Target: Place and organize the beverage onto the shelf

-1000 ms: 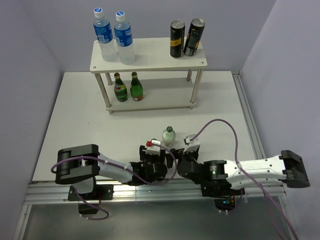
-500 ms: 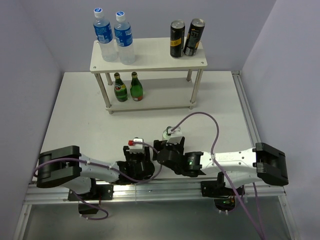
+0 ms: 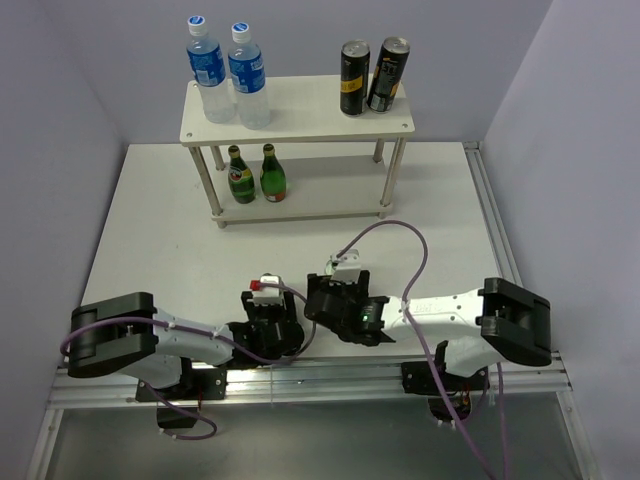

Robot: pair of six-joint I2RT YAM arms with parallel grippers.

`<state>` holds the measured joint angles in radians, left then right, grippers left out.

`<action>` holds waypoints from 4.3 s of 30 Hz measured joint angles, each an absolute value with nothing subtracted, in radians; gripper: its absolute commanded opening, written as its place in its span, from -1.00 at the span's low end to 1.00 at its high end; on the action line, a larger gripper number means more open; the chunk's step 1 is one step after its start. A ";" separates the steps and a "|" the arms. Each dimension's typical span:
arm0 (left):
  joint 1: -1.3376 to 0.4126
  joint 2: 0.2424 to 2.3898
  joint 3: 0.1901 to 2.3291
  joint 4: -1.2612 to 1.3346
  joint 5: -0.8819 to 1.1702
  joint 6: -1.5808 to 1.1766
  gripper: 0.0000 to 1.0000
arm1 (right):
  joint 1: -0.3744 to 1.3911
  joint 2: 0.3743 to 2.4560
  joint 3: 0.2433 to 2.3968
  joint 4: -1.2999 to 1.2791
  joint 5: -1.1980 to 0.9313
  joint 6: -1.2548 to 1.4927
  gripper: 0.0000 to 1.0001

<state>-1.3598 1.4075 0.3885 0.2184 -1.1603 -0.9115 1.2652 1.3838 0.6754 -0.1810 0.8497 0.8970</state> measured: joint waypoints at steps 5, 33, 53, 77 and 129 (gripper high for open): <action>-1.349 1.403 0.382 0.230 -1.161 -0.913 -0.99 | 1.231 1.451 0.675 -0.099 0.886 0.872 1.00; -1.338 1.404 0.382 0.220 -1.172 -0.939 -0.99 | 1.063 1.736 0.660 0.330 1.073 0.719 -1.00; -1.338 1.390 0.381 0.187 -1.173 -0.963 -0.99 | 0.801 1.493 0.859 0.195 0.921 0.489 -1.00; -1.338 1.378 0.381 0.168 -1.163 -0.955 -0.99 | 0.542 1.929 1.246 0.215 0.723 0.362 -1.00; -1.317 1.298 0.403 0.132 -1.121 -0.817 -0.99 | 0.651 1.602 0.993 0.233 0.765 0.375 1.00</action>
<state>-1.3167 1.2984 0.4034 0.1322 -1.1213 -0.8169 0.6514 1.6016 0.9932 0.2329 0.7647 0.3748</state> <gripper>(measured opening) 0.707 0.998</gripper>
